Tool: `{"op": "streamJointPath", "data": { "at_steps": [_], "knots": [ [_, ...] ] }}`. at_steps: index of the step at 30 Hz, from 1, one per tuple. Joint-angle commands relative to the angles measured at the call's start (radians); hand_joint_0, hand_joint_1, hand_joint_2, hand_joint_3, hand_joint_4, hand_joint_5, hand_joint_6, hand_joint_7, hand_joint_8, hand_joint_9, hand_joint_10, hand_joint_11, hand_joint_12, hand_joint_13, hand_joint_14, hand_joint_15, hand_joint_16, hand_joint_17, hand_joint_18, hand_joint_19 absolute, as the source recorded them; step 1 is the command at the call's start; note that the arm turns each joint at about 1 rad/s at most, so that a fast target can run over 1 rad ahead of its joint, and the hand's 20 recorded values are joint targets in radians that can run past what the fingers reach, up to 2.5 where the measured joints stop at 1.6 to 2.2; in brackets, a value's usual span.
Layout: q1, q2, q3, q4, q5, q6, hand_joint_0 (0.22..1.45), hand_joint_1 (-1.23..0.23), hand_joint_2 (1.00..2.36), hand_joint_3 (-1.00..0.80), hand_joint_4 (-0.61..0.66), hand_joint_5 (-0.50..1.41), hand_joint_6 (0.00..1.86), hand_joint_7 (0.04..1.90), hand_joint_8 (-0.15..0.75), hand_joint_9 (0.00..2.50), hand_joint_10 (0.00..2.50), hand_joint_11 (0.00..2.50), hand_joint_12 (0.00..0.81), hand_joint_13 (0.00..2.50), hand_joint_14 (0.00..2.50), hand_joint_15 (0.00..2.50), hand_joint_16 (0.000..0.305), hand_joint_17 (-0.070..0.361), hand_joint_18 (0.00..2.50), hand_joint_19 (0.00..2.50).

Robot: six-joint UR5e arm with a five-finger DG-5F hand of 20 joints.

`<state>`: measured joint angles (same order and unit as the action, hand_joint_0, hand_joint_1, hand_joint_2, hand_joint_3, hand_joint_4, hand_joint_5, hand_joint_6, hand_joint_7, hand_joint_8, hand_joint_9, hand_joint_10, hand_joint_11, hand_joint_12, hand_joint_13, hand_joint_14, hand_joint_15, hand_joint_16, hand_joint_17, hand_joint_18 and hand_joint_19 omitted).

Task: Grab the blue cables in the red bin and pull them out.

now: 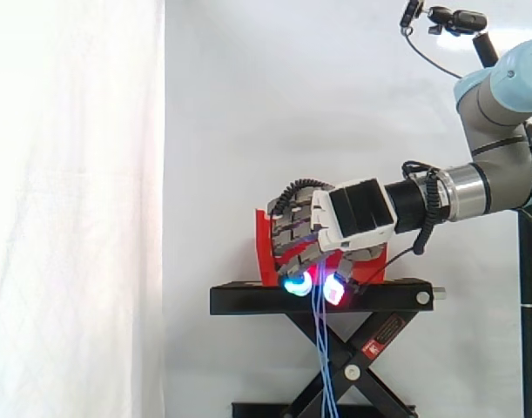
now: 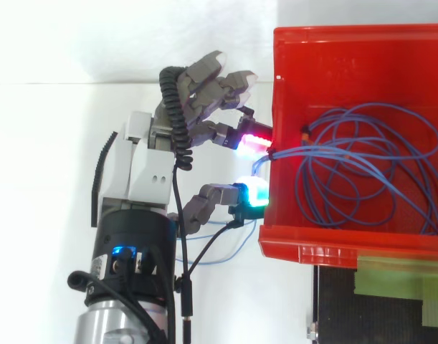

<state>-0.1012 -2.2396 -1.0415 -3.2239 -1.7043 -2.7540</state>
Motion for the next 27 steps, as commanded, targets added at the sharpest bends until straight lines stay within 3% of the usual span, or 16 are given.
{"op": "streamJointPath", "data": {
  "at_steps": [1,8,21,27],
  "knots": [
    [0.0,0.0,0.0,-0.002,0.0,0.0,0.75,-1.01,1.0,-1.0,0.08,0.77,0.43,0.71,0.276,0.73,0.02,0.6,0.389,0.66,0.01,0.34,0.055,0.125,0.5,0.38],
    [0.0,0.0,0.0,-0.001,0.0,0.0,0.74,-1.01,1.0,-1.0,0.1,0.84,0.0,0.82,0.275,0.73,0.02,0.6,0.391,0.66,0.01,0.34,0.056,0.125,0.49,0.39],
    [-0.005,0.0,-0.002,-0.021,0.0,0.0,0.74,-1.01,1.0,-1.0,0.12,0.82,0.01,0.75,0.273,0.73,0.02,0.59,0.393,0.65,0.01,0.34,0.056,0.126,0.49,0.39],
    [-0.005,-0.002,-0.025,-0.021,0.0,0.0,0.74,-1.0,1.0,-1.0,0.12,0.84,0.0,0.78,0.273,0.72,0.02,0.59,0.394,0.65,0.01,0.33,0.056,0.126,0.49,0.39]
  ]
}}
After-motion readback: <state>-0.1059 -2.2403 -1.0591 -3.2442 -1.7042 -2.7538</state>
